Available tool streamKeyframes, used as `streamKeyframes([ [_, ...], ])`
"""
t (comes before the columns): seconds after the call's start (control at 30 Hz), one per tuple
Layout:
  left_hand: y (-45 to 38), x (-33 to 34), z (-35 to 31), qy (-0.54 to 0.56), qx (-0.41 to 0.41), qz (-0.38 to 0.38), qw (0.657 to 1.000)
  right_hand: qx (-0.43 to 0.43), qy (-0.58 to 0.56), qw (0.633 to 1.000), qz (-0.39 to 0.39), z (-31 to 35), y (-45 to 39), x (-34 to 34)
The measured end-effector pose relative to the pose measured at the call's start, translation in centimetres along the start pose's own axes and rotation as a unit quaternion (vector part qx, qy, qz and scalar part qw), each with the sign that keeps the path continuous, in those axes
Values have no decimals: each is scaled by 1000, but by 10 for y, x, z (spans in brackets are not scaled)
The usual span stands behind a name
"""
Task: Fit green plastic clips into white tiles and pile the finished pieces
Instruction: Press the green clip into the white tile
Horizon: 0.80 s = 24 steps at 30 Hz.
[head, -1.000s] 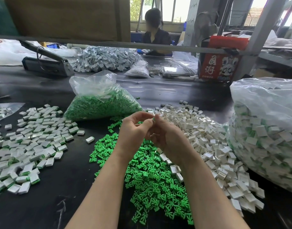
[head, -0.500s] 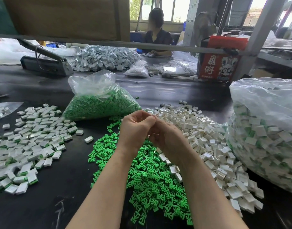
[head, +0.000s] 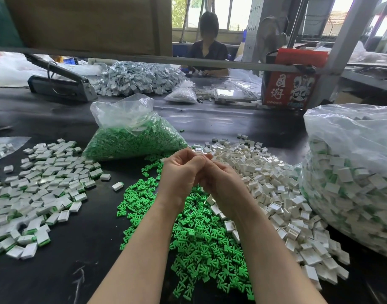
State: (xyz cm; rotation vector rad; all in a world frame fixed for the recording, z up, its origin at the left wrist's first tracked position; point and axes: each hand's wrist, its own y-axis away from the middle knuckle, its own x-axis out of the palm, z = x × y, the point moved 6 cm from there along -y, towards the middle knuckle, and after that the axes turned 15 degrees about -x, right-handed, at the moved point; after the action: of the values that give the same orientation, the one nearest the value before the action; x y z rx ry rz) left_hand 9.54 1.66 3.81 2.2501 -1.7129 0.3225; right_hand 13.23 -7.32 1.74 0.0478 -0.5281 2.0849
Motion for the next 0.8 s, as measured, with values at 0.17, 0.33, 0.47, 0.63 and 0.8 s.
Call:
streamKeyframes([
  [0.17, -2, -3, 1, -6, 4, 2, 1000, 2, 8, 1000, -4, 1, 0, 3],
  [0.33, -1, -2, 1, -5, 4, 0, 1000, 2, 19, 1000, -13, 2, 0, 2],
  [0.47, -2, -2, 3, -5, 0, -3, 1000, 1, 20, 1000, -15, 2, 0, 2],
  [0.63, -2, -2, 3, -14, -2, -10, 1000, -1, 13, 1000, -19, 3, 0, 3],
  [0.8, -2, -3, 4, -14, -2, -14, 1000, -3, 19, 1000, -23, 4, -1, 4],
])
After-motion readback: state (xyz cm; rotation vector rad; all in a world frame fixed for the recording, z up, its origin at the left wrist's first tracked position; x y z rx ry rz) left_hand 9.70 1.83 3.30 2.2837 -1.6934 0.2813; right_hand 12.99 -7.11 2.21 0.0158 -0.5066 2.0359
